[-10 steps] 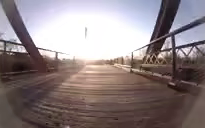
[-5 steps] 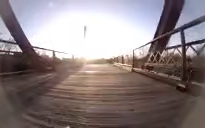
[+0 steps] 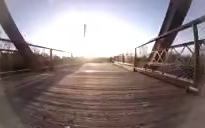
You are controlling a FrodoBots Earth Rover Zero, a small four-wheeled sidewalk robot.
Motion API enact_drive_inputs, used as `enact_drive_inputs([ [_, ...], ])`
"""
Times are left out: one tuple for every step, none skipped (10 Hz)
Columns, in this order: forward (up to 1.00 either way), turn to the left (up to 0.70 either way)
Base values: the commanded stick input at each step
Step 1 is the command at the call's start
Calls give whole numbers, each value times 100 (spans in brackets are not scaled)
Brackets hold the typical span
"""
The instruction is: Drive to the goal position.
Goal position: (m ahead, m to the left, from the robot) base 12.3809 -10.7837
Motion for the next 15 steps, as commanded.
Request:
enact_drive_inputs([
  [70, 0],
  [70, 0],
  [70, 0],
  [70, 0],
  [70, 0],
  [70, 0],
  [70, 0],
  [70, 0],
  [70, 0],
  [70, 0],
  [70, 0],
  [70, 0],
  [70, 0],
  [70, 0],
  [70, 0],
])
